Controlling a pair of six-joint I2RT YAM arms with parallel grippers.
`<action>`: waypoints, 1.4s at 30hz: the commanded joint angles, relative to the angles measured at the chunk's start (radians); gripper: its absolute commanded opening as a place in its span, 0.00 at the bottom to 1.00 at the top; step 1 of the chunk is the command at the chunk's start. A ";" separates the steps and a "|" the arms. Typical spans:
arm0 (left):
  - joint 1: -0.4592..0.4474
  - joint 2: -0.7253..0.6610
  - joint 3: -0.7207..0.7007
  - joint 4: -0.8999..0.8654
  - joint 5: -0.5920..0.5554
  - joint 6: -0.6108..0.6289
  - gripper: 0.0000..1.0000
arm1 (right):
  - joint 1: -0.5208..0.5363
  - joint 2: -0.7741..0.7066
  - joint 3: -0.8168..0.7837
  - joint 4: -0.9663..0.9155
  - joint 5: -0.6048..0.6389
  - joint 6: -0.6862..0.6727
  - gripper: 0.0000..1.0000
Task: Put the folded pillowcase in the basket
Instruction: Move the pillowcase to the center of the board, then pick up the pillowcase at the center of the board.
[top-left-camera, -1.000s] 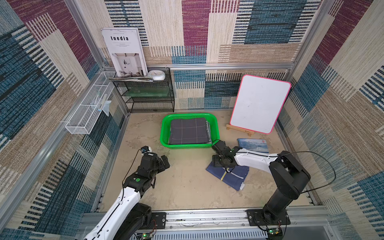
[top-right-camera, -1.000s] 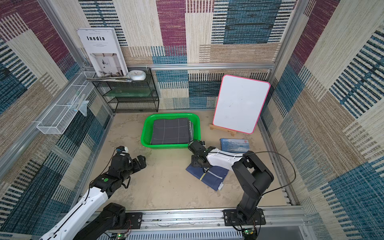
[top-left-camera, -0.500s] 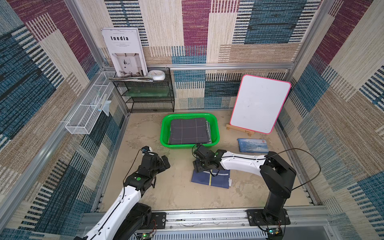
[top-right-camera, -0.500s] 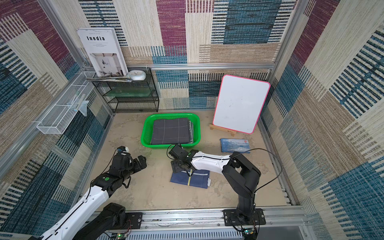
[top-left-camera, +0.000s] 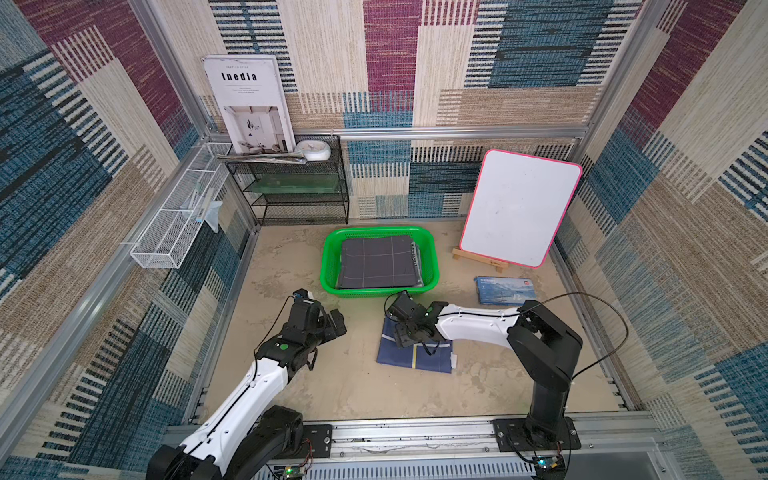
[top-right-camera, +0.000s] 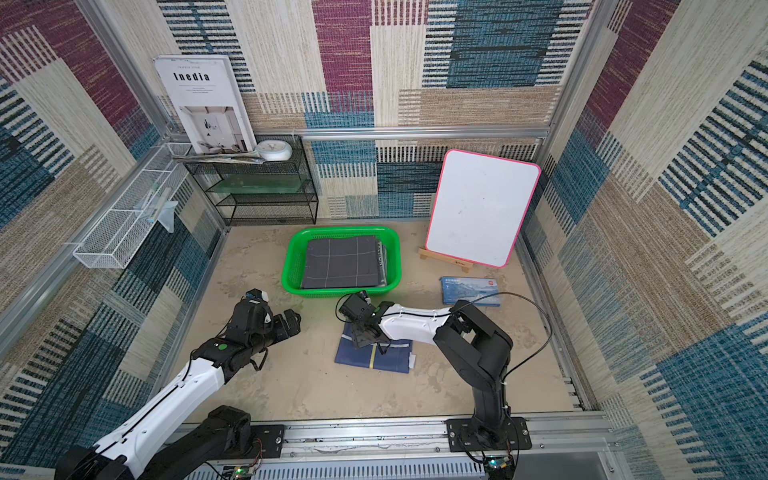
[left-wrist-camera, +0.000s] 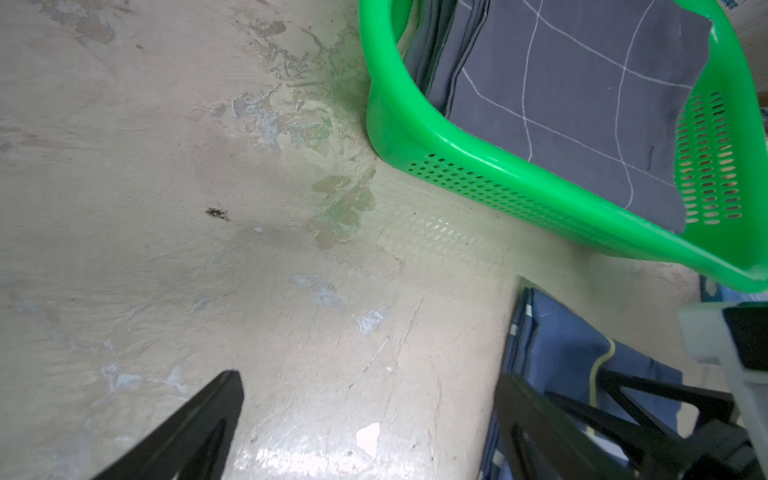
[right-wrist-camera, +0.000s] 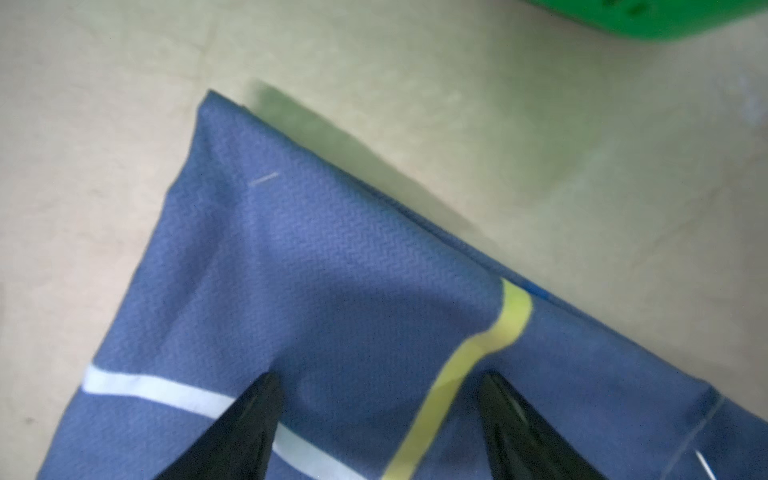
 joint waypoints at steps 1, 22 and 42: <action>0.000 0.015 0.009 0.011 0.022 0.014 0.97 | 0.020 0.051 0.061 0.000 -0.076 -0.014 0.79; -0.103 0.322 0.119 0.088 0.207 0.080 0.82 | -0.100 -0.261 -0.148 0.031 0.020 0.049 0.79; -0.205 0.570 0.214 0.051 0.150 0.022 0.56 | -0.181 -0.220 -0.289 0.200 -0.189 0.118 0.58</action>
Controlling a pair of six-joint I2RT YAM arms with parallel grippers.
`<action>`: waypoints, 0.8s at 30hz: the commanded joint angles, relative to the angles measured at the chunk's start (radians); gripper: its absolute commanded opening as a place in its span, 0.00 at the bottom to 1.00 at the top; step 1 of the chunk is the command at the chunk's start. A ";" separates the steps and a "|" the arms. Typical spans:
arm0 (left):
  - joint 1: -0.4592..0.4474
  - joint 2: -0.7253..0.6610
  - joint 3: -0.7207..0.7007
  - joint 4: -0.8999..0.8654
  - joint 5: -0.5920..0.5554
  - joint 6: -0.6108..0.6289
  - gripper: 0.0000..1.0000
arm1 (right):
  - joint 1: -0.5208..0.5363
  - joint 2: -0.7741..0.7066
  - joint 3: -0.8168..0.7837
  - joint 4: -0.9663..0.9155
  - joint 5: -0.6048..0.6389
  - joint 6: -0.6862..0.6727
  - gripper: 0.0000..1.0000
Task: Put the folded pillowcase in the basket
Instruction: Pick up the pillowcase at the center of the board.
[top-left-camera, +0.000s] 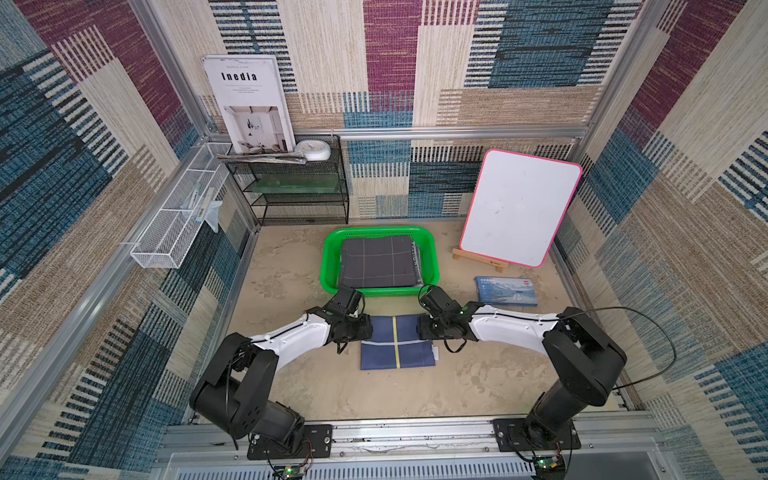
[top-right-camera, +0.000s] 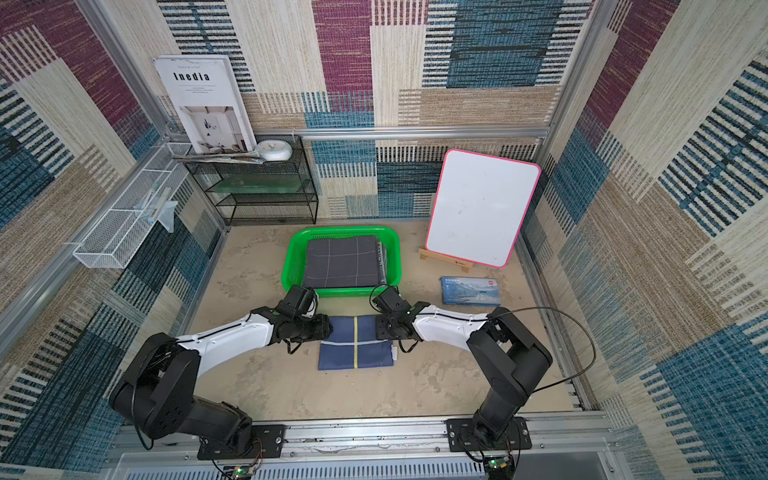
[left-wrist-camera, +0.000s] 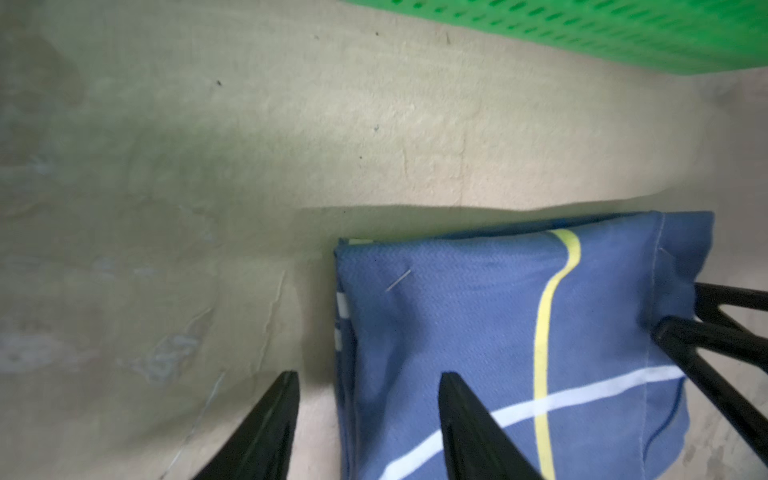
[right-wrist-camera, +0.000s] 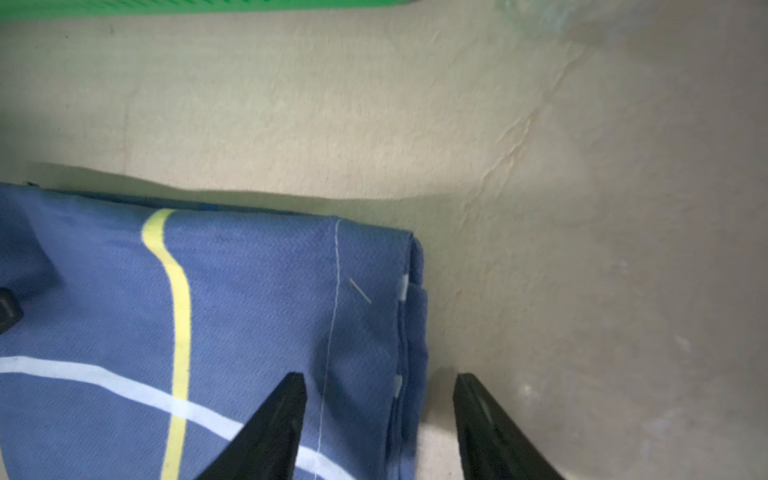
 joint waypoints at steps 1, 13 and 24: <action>-0.014 0.017 0.007 -0.012 -0.030 -0.034 0.55 | 0.002 0.012 -0.007 0.041 -0.038 0.012 0.56; -0.041 -0.002 -0.050 0.039 -0.066 -0.129 0.22 | 0.021 0.023 -0.017 0.088 -0.072 0.004 0.14; -0.057 -0.285 -0.080 -0.079 -0.214 -0.172 0.00 | 0.086 -0.063 0.001 0.115 0.009 -0.050 0.00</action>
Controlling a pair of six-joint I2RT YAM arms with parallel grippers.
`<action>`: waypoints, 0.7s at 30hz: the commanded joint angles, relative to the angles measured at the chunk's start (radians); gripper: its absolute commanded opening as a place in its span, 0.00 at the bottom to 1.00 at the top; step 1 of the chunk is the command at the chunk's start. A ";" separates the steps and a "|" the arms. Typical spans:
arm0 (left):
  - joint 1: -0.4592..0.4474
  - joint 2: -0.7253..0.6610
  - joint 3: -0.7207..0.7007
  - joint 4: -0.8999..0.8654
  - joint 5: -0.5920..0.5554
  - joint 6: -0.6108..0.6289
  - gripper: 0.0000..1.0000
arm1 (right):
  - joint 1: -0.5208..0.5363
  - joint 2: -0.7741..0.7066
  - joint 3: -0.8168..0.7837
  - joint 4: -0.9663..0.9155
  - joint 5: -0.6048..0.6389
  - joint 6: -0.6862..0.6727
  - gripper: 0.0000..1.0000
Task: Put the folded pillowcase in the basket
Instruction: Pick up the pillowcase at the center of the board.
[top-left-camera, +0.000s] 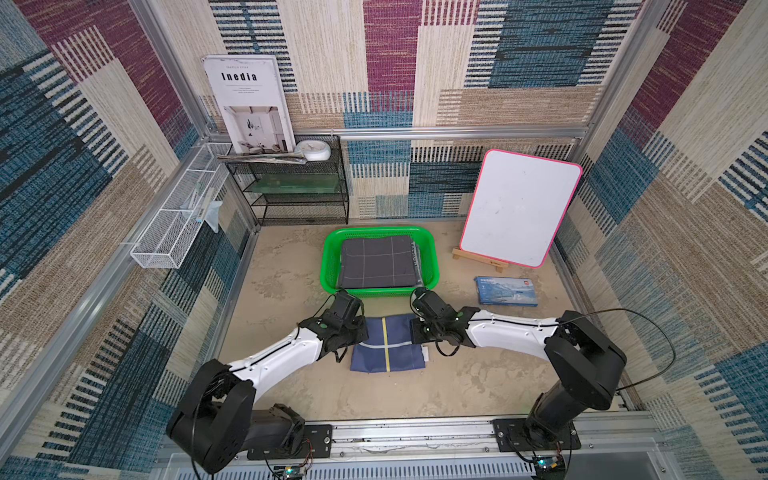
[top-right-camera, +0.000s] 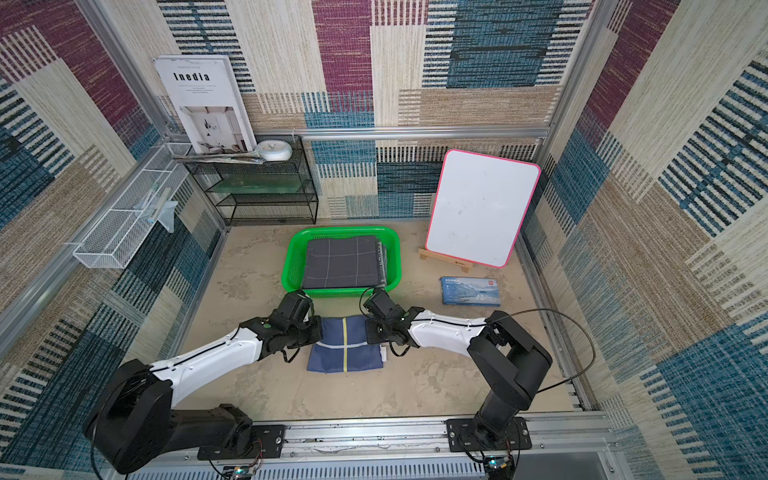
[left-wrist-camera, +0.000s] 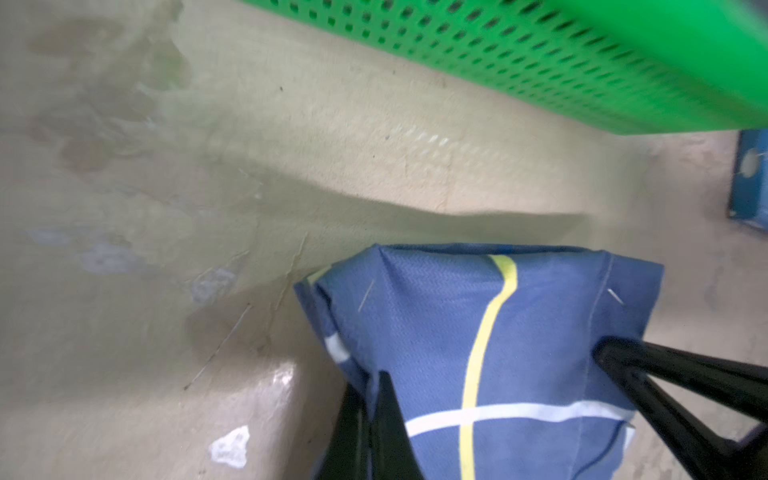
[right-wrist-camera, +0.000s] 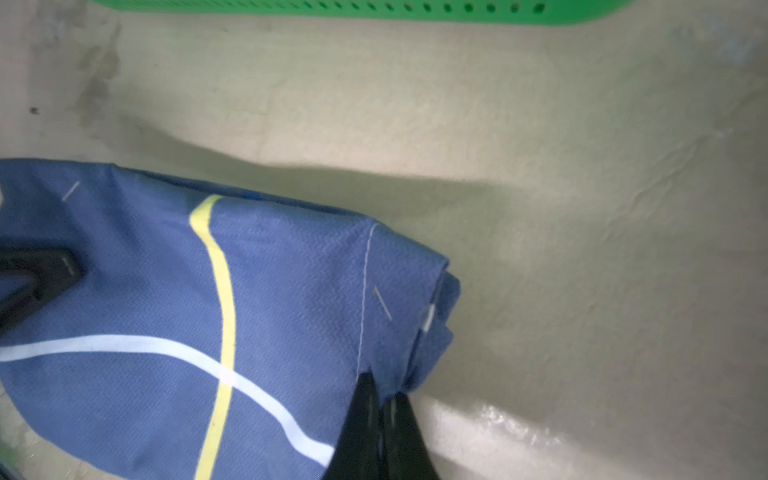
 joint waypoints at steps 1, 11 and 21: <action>-0.003 -0.089 0.003 -0.071 -0.091 -0.008 0.00 | 0.004 -0.038 -0.004 0.037 0.038 -0.034 0.00; -0.001 -0.226 0.177 -0.151 -0.179 0.107 0.00 | 0.001 -0.088 0.248 -0.127 0.171 -0.185 0.00; 0.042 -0.016 0.470 -0.192 -0.316 0.142 0.00 | -0.102 0.015 0.496 -0.140 0.180 -0.303 0.00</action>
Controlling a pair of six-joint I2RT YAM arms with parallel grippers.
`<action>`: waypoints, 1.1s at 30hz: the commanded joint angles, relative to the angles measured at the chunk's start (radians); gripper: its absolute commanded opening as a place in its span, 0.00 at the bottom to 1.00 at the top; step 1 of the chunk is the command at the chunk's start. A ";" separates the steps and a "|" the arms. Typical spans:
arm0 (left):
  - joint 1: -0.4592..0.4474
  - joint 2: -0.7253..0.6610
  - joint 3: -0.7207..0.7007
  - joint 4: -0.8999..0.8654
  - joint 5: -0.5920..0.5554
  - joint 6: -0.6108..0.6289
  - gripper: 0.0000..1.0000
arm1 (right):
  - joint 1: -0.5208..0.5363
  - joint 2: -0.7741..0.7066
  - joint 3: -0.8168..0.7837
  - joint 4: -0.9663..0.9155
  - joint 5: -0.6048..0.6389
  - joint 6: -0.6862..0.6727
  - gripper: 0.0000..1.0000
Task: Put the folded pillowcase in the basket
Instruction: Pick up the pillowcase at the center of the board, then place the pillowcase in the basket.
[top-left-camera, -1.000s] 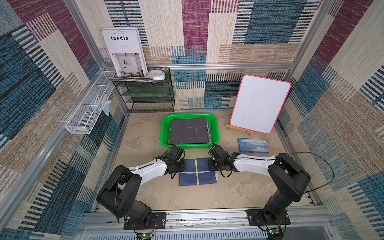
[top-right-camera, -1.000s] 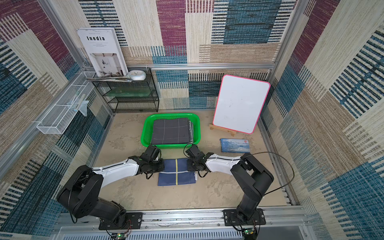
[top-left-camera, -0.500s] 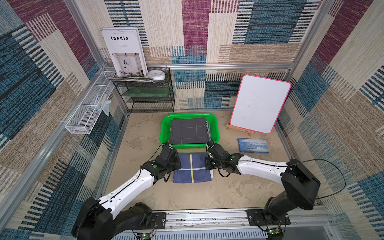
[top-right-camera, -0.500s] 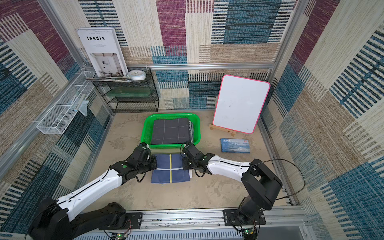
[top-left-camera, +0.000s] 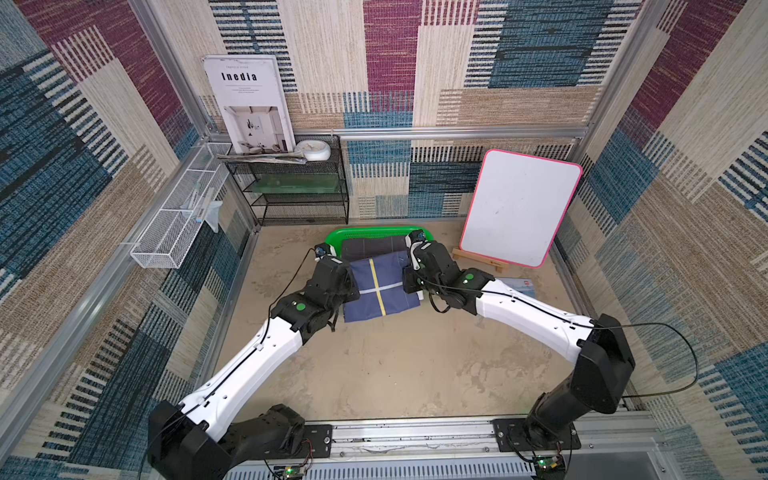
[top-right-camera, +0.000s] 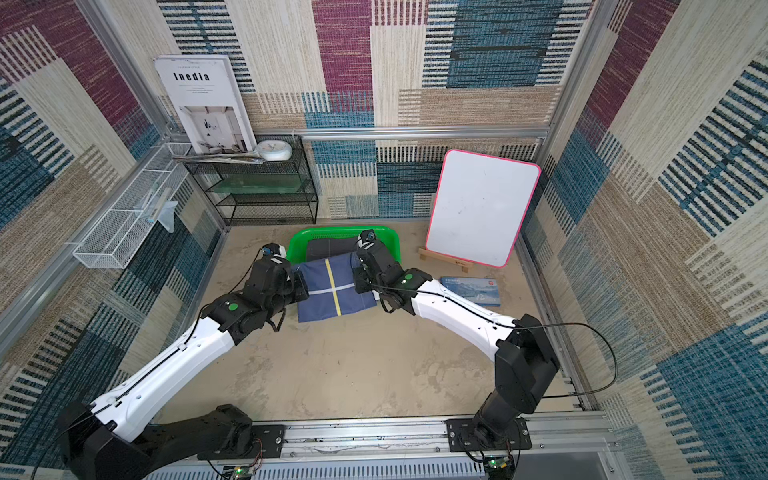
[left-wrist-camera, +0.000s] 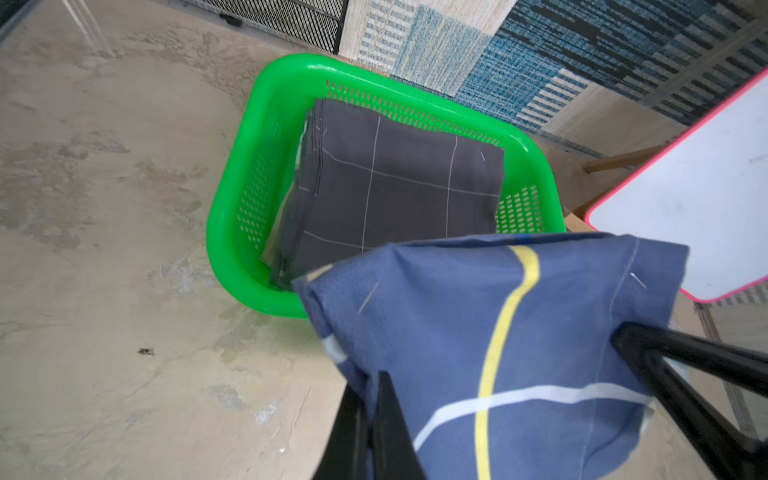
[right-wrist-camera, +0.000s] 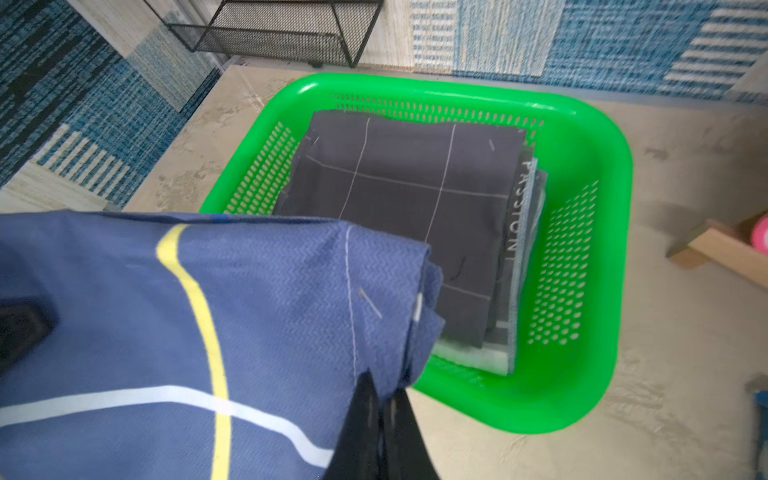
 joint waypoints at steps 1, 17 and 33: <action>0.018 0.067 0.078 -0.008 -0.045 0.039 0.00 | -0.036 0.026 0.053 -0.017 -0.010 -0.053 0.00; 0.211 0.458 0.347 0.081 0.157 0.015 0.00 | -0.145 0.346 0.381 -0.075 -0.111 -0.063 0.00; 0.260 0.760 0.477 0.102 0.222 0.042 0.00 | -0.198 0.576 0.518 -0.127 -0.130 -0.043 0.00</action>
